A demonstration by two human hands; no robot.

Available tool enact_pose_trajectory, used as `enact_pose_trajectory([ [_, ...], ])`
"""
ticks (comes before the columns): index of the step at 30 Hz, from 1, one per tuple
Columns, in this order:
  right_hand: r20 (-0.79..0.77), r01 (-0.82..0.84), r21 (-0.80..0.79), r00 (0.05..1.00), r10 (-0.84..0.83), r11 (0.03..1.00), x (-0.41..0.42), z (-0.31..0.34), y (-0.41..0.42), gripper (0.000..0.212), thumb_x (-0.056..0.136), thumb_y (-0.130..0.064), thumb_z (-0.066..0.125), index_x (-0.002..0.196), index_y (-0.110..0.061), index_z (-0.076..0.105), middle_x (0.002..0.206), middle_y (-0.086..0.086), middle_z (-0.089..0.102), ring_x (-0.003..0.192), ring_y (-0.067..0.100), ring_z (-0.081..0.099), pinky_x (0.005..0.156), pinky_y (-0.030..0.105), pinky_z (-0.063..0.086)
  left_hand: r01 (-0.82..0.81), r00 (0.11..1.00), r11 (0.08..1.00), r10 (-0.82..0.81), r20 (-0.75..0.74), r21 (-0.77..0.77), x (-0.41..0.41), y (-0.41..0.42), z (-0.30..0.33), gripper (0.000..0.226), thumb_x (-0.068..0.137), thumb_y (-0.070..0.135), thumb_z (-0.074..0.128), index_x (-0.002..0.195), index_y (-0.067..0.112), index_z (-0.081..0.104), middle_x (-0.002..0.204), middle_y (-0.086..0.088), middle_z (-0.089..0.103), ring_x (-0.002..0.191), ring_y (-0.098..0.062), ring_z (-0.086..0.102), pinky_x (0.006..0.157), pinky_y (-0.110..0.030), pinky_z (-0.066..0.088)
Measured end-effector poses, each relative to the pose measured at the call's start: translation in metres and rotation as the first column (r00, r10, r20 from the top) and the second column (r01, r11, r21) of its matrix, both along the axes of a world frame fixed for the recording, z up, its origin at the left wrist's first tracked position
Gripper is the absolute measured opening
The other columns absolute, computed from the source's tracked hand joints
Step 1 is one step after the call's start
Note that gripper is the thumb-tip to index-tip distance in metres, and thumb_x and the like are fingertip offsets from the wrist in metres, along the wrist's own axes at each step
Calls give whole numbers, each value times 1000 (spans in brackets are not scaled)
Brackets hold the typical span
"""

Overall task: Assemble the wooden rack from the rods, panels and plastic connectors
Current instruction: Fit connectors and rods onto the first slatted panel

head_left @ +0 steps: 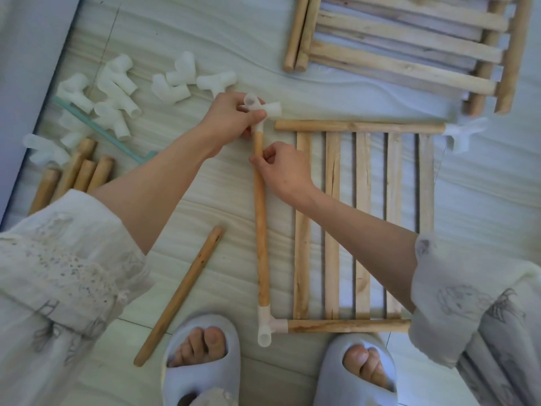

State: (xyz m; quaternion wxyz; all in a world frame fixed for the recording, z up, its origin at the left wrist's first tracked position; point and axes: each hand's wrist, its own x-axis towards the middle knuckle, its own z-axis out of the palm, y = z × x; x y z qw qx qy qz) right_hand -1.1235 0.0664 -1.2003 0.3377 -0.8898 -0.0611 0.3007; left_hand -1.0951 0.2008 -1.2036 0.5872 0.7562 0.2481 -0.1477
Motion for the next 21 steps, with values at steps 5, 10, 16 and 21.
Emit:
enact_pose_trajectory([
  [5, -45, 108, 39, 993, -107, 993, 1, 3, 1, 26, 91, -30, 57, 83, -7, 64, 71, 1, 59, 76, 21, 59, 70, 38, 48, 63, 997, 992, -67, 33, 105, -14, -6, 0, 15, 84, 10, 66, 99, 11, 66, 77, -2, 63, 71, -15, 60, 75, -34, 56],
  [10, -135, 75, 67, 989, -65, 995, 5, 4, -4, 33, 90, -28, 59, 81, 2, 69, 73, 14, 68, 71, 27, 63, 73, 40, 49, 27, 999, 992, -32, 39, 119, -28, -7, 0, 12, 83, 11, 66, 87, 22, 66, 78, -3, 64, 74, -18, 61, 81, -46, 55],
  [16, 380, -227, -392, 843, 382, 891, 44, 8, -31, 36, 91, -34, 53, 121, -14, 55, 121, 8, 52, 115, 27, 44, 92, 37, 33, -75, 996, 986, 68, 54, 148, -39, -12, -1, 12, 85, 19, 65, 96, 21, 63, 79, 8, 61, 81, -14, 58, 85, -44, 53],
  [21, 343, -354, -538, 737, 582, 765, 57, -2, -29, 27, 96, -23, 43, 119, -12, 52, 119, 9, 51, 114, 28, 44, 99, 45, 25, -50, 998, 938, 35, 49, 343, -41, -14, 4, 26, 89, 34, 60, 105, 14, 65, 96, -1, 65, 92, -16, 58, 81, -26, 46],
])
